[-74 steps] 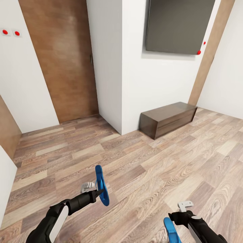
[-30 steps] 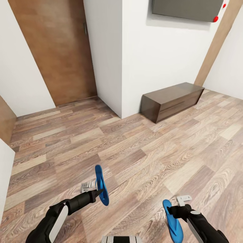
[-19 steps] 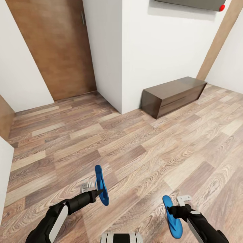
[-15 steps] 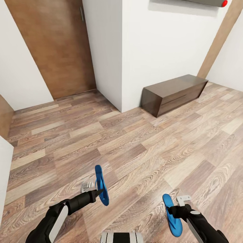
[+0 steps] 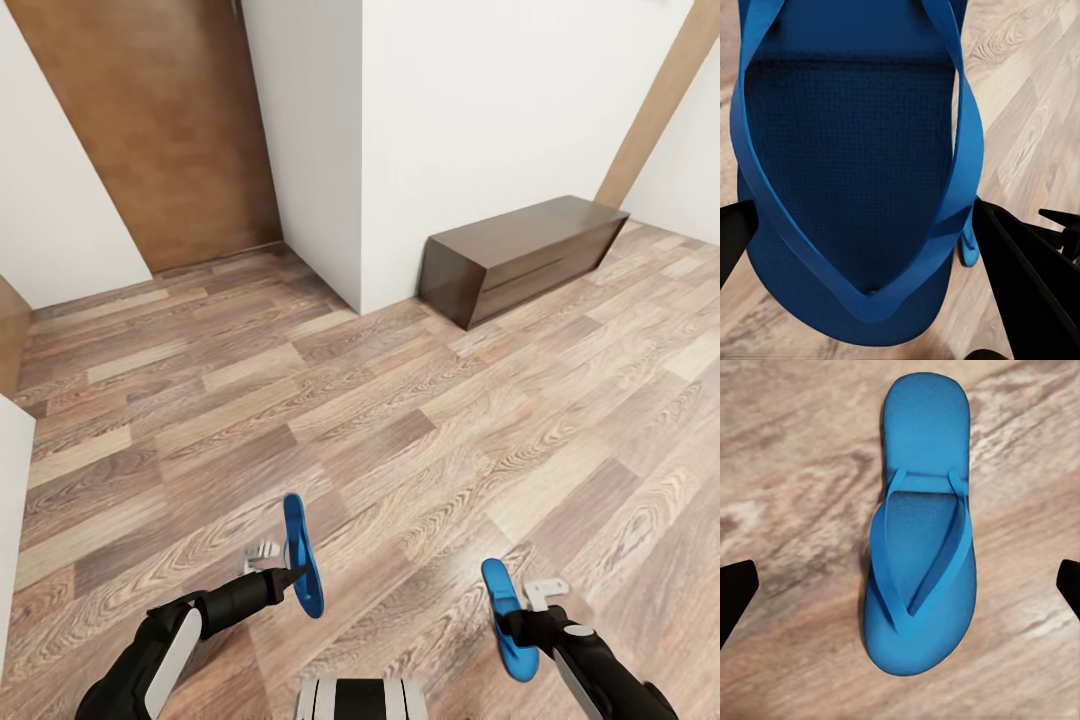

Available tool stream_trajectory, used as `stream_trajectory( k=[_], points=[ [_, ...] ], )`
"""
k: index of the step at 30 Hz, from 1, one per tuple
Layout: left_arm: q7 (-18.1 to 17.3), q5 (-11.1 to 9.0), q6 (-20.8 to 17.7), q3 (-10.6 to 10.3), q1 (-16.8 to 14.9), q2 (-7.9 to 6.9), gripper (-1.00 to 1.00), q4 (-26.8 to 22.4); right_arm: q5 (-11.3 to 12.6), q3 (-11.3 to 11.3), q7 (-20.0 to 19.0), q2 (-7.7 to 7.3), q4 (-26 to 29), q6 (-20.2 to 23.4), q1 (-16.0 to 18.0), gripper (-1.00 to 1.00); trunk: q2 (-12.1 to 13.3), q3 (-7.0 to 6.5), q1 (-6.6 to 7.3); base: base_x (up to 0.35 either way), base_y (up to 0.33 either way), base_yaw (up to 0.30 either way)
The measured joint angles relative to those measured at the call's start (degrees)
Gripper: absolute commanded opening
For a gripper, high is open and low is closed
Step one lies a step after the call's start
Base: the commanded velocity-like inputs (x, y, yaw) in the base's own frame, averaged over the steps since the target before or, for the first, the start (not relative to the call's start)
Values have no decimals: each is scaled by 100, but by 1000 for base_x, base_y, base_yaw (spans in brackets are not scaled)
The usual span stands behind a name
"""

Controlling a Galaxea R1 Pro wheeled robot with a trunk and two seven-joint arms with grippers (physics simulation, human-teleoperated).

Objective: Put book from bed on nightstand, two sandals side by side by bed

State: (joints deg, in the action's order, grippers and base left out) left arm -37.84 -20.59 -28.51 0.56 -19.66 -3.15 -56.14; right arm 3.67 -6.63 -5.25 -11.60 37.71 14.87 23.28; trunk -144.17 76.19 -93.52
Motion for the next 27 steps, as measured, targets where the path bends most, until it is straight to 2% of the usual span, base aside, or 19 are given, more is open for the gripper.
stream_trajectory(
  k=[8,11,12,13,15,16,17,18,23,27],
  points=[
    [-3,-6,-8,8,0,-6,-100,0,3,13,1,-6,-1,32,0,100,-11,177,-21,0,0,0],
    [-4,-92,-11,8,-1,-14,-100,0,5,16,1,-9,-1,32,0,100,-15,244,-28,0,0,0],
    [-8,-192,-15,10,-1,-21,-100,-1,6,17,1,-9,-1,34,0,100,-16,266,-31,0,0,0],
    [-47,-403,-26,14,-1,-38,-100,-1,7,16,-2,-10,-1,36,0,100,-18,288,-33,0,0,0],
    [-212,-693,-94,16,-2,-138,-100,-1,8,18,-4,-15,-2,37,0,100,-20,332,-39,0,0,0],
    [-277,-751,-125,14,-1,-183,-100,-1,8,18,-5,-16,-2,38,0,100,-22,355,-41,0,0,0],
    [-415,-856,-190,14,-2,-283,-100,-1,8,18,-6,-17,-2,38,0,100,-23,377,-44,0,0,0],
    [-702,-992,-294,15,-3,-458,-100,-2,8,18,-4,-18,-2,38,0,100,-24,399,-46,0,0,0],
    [-1038,-1071,-370,9,0,-581,-100,6,8,18,1,-12,-2,38,0,100,-31,510,-59,0,0,0],
    [-1065,-1080,-374,5,3,-588,-100,7,8,19,-2,-11,-2,38,0,100,-36,599,-70,0,0,0]
  ],
)
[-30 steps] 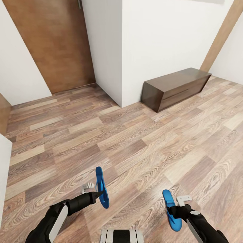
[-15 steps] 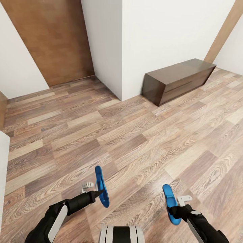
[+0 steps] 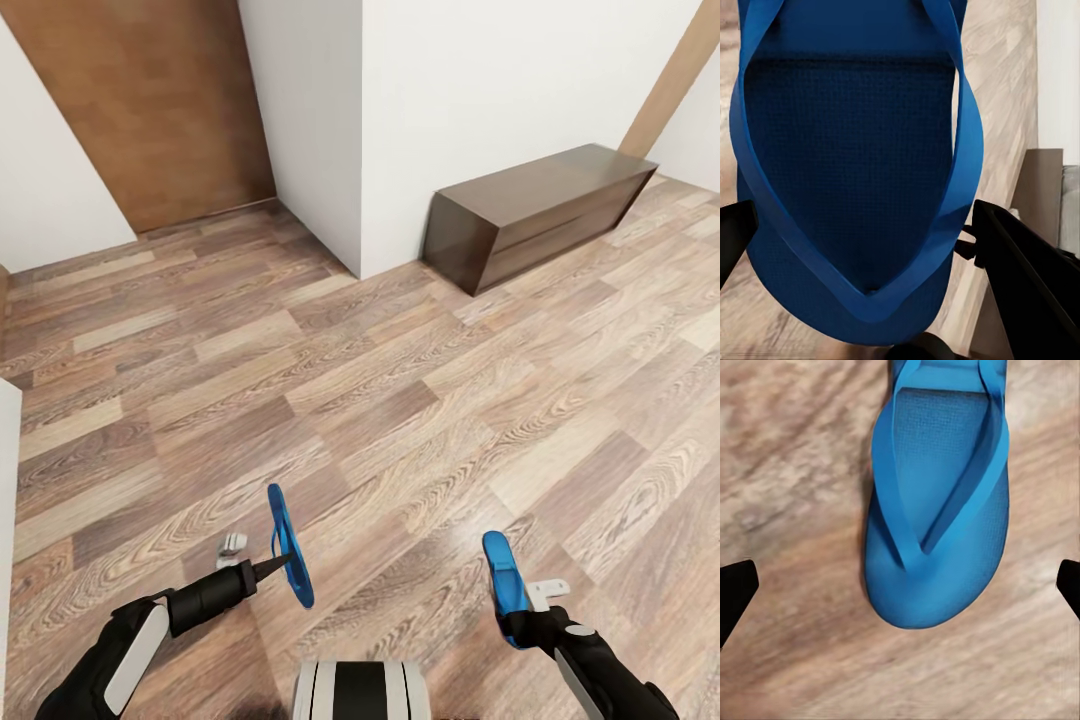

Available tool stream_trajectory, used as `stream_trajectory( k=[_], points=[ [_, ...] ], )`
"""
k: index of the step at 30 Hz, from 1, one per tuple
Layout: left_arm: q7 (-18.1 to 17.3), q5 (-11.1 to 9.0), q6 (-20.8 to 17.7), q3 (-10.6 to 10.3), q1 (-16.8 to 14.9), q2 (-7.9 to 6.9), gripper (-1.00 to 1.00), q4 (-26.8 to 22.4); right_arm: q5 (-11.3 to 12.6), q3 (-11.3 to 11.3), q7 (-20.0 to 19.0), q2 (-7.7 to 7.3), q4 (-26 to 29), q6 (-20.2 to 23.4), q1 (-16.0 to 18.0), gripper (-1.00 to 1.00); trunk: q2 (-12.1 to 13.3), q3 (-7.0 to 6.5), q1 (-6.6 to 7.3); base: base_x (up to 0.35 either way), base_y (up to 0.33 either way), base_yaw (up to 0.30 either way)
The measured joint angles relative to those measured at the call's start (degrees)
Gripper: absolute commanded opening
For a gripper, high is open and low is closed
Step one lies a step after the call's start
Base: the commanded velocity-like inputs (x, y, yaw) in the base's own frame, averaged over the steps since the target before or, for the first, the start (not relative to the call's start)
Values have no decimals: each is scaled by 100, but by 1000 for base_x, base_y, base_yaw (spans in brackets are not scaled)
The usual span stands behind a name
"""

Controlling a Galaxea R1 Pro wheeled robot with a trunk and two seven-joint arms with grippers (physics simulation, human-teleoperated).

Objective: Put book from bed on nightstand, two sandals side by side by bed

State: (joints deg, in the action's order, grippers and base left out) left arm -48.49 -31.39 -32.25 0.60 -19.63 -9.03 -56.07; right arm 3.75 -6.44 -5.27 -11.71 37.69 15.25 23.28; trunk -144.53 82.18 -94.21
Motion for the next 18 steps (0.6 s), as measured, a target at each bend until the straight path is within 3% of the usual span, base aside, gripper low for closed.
stream_trajectory(
  k=[11,18],
  points=[
    [0,12,8,-8,-1,-2,-100,9,0,0,-6,-8,8,0,0,100,-15,244,-28,0,0,0],
    [-4,-3,12,-13,-4,0,-100,11,0,0,-6,-7,16,0,0,100,-15,245,-28,0,0,0]
  ],
)
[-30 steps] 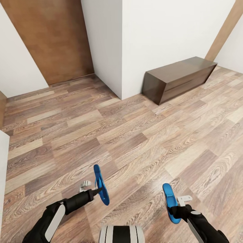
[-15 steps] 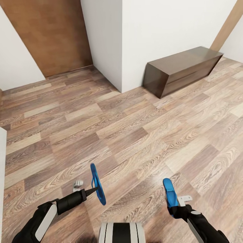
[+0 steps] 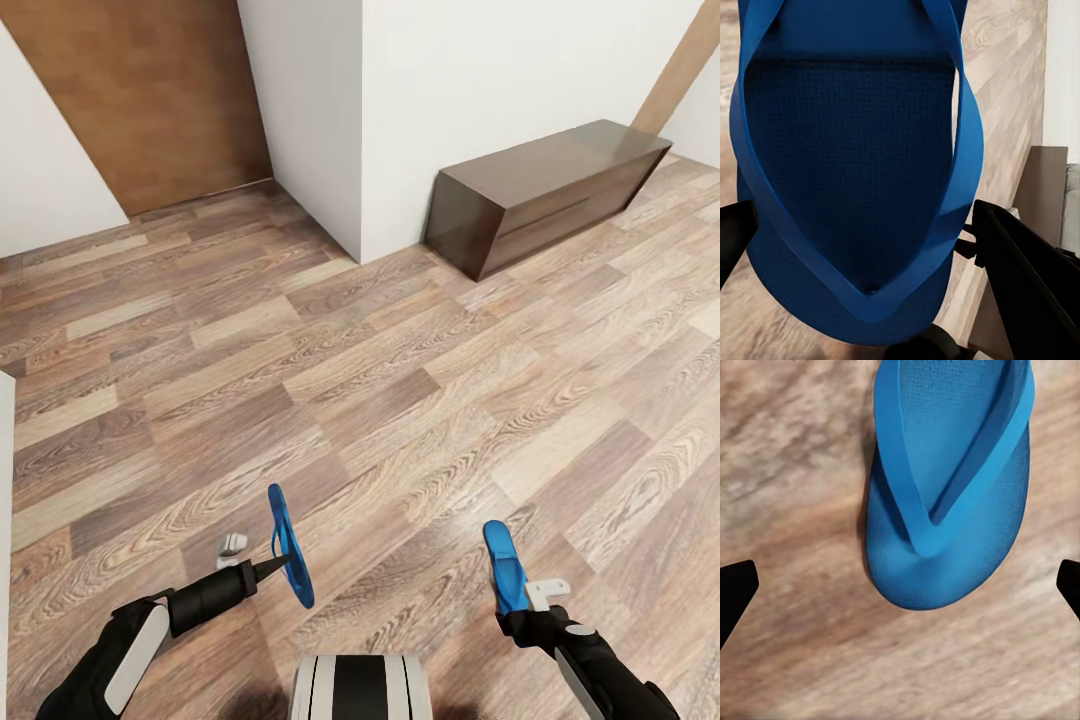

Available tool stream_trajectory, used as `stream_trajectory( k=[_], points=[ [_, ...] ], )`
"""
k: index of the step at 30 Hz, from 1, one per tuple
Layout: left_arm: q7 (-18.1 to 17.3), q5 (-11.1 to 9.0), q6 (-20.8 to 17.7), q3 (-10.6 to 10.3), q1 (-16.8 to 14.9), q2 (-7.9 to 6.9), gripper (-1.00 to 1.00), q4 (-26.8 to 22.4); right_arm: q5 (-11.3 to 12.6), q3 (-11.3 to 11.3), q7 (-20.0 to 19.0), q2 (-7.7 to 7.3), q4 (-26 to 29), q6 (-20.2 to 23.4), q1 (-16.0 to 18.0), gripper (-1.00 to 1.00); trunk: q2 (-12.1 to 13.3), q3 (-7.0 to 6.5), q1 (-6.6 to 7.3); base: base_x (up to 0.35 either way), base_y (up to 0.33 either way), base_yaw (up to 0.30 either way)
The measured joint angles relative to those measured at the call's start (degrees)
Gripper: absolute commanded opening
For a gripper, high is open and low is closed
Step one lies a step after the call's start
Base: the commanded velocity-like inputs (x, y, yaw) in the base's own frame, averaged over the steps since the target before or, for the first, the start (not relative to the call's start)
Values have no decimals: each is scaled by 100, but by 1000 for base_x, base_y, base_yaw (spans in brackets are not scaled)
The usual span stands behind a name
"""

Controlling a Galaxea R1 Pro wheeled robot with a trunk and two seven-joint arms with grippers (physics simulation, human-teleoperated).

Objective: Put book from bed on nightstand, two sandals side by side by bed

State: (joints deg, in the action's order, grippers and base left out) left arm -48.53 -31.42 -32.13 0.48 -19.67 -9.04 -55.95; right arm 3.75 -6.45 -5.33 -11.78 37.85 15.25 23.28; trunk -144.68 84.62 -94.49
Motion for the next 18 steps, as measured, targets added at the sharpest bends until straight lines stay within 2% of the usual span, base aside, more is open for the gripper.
stream_trajectory(
  k=[3,7,12,18],
  points=[
    [-2,-1,1,7,0,-1,-100,-1,0,0,0,4,-4,0,0,100,0,0,0,51,0,0],
    [-6,-8,0,14,2,-1,-100,5,0,-5,11,17,-15,0,0,100,0,0,2,210,0,0],
    [-11,-10,1,14,1,-4,-100,12,0,-21,17,24,-23,-1,0,100,0,0,0,51,0,0],
    [-4,-9,6,18,3,-3,-100,15,0,-28,13,25,-24,0,0,100,0,0,2,219,-7,0]
  ],
)
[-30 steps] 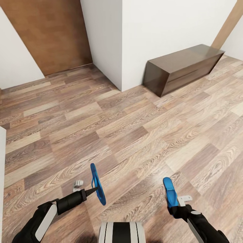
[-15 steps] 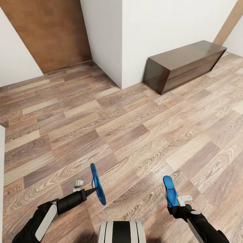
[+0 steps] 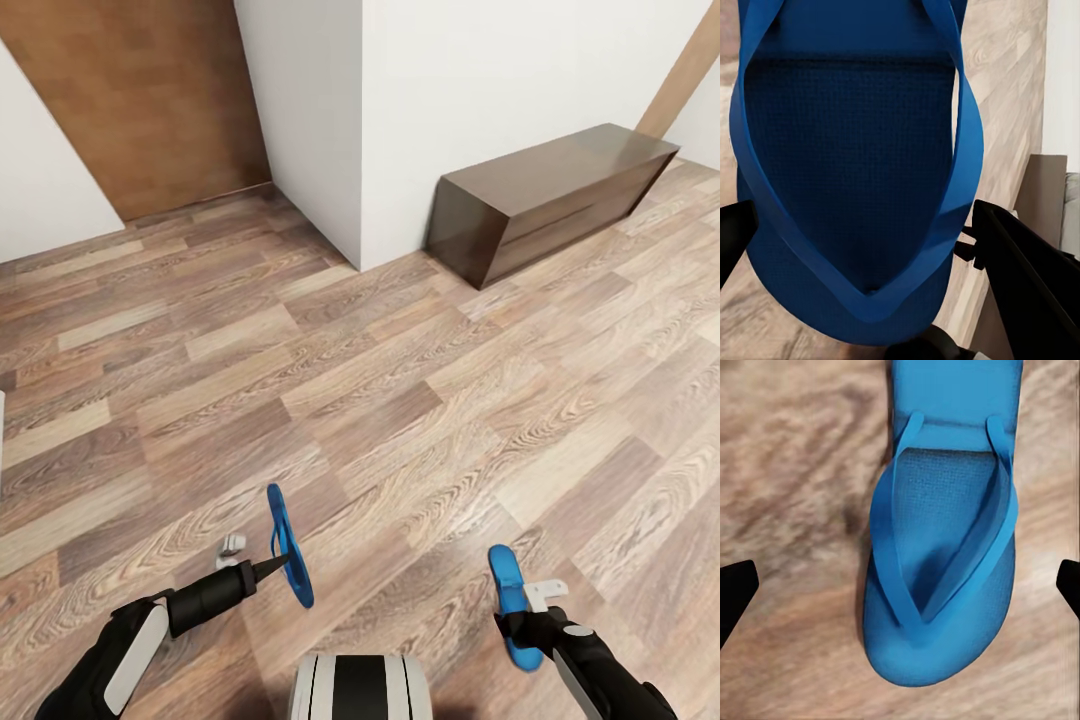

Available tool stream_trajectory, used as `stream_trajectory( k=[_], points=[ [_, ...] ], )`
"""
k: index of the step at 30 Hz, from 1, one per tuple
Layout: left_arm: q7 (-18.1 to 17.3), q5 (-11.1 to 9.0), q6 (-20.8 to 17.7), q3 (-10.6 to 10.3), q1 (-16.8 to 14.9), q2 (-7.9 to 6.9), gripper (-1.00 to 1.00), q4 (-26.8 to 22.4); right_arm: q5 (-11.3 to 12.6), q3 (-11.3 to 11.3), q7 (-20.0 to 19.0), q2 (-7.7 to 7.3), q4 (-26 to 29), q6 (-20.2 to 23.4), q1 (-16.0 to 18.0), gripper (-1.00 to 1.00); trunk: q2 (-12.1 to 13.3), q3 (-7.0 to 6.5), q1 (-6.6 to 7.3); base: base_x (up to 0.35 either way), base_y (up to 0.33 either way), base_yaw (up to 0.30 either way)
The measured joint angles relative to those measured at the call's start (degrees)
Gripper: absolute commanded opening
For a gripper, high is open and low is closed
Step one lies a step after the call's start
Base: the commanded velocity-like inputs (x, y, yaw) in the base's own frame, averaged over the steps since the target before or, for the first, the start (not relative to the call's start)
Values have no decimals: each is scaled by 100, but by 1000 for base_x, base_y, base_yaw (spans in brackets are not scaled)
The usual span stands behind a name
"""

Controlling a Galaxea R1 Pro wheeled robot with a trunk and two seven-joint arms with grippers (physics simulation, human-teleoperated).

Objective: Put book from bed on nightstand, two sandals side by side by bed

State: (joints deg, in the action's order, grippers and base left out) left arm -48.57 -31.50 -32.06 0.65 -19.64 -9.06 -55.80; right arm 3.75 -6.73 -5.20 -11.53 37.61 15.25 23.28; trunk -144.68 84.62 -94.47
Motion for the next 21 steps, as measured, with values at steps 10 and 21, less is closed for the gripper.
stream_trajectory(
  k=[10,21],
  points=[
    [9,0,4,1,-2,1,-100,0,0,-2,-4,0,0,-2,0,100,0,0,-2,35,-14,0],
    [10,7,4,-1,-2,1,-100,0,0,-7,-4,0,0,0,0,100,0,0,-2,43,-48,0]
  ],
)
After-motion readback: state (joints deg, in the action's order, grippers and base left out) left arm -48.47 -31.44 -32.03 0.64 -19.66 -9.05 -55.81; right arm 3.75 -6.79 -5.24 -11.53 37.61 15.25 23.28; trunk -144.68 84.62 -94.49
